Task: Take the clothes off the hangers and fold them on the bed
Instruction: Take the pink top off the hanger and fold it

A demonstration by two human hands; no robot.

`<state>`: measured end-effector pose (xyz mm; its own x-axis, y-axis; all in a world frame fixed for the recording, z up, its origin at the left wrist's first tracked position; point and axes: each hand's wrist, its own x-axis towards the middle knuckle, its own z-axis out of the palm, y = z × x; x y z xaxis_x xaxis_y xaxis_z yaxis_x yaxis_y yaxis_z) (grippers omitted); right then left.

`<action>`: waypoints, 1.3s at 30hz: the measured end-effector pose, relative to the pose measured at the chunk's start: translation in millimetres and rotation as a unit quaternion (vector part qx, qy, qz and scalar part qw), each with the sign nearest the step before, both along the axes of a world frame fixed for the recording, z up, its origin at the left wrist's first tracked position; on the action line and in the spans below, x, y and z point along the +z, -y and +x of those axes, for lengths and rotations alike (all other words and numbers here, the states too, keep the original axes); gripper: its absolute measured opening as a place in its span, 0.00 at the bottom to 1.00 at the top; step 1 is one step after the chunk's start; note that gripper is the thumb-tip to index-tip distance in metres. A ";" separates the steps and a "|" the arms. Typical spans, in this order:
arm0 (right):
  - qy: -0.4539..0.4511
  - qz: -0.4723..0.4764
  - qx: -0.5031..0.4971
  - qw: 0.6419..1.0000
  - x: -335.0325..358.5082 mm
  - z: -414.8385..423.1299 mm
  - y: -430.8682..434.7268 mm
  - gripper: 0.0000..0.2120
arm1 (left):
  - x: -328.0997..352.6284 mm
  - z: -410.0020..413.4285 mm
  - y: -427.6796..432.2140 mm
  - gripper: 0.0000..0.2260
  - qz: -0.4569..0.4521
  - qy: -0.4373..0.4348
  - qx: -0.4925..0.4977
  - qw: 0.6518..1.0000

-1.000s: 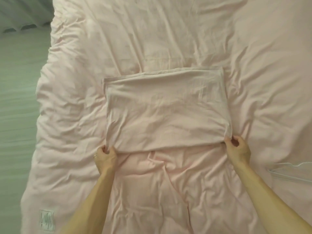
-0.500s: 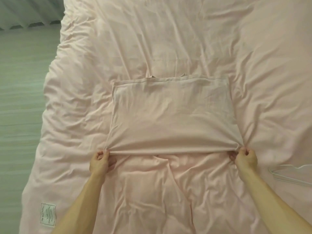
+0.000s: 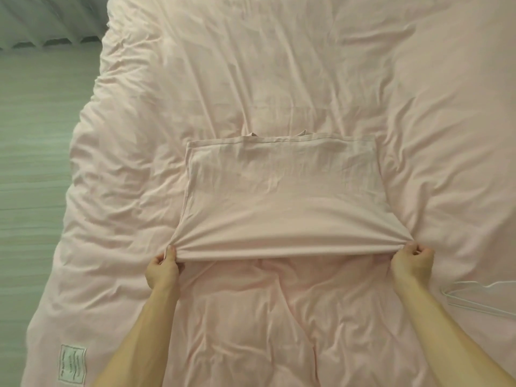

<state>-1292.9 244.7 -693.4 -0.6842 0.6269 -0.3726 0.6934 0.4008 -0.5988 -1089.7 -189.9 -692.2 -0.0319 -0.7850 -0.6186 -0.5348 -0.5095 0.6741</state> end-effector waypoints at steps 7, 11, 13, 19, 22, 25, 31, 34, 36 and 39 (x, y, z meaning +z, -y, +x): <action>0.112 0.038 0.031 0.992 -0.7 -0.7 -5.6 0.15 | -6.0 3.6 -1.6 0.16 -0.042 0.172 -0.137 0.975; 0.026 0.134 0.076 0.988 1.2 4.6 19.7 0.23 | 6.4 -23.8 -12.9 0.20 -0.198 0.218 -0.264 0.918; -0.082 0.210 0.220 0.949 -2.4 16.0 44.2 0.23 | 10.2 -42.7 -32.3 0.26 -0.297 0.199 -0.382 0.852; -0.089 0.214 0.550 0.802 -22.8 17.0 137.7 0.29 | -15.3 -105.0 -102.3 0.30 -0.262 0.181 -0.680 0.661; -0.033 0.224 0.612 0.758 -47.3 0.2 129.9 0.30 | -33.1 -110.1 -97.4 0.28 -0.273 0.203 -0.680 0.650; 0.020 0.254 0.562 0.787 -58.7 -27.2 76.1 0.33 | -44.6 -108.2 -58.6 0.31 -0.274 0.241 -0.636 0.680; 0.090 0.269 0.438 0.853 -37.5 -66.6 17.4 0.32 | -35.9 -124.5 -9.9 0.31 -0.274 0.288 -0.573 0.716; 0.026 0.259 0.478 0.839 -25.9 -101.0 61.1 0.32 | -31.8 -163.2 -1.3 0.31 -0.316 0.270 -0.550 0.724; -0.012 0.247 0.507 0.826 -21.0 -127.1 97.6 0.32 | -27.8 -192.4 6.6 0.31 -0.332 0.253 -0.548 0.724; -0.035 0.225 0.523 0.821 -15.4 -170.7 143.8 0.30 | -18.2 -234.3 24.2 0.29 -0.356 0.252 -0.559 0.705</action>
<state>-1463.7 101.0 -708.8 -0.9458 -0.2544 -0.2017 -0.2011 0.9468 -0.2510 -1324.0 -214.1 -710.4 -0.7937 -0.5612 -0.2348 -0.5975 0.7917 0.1275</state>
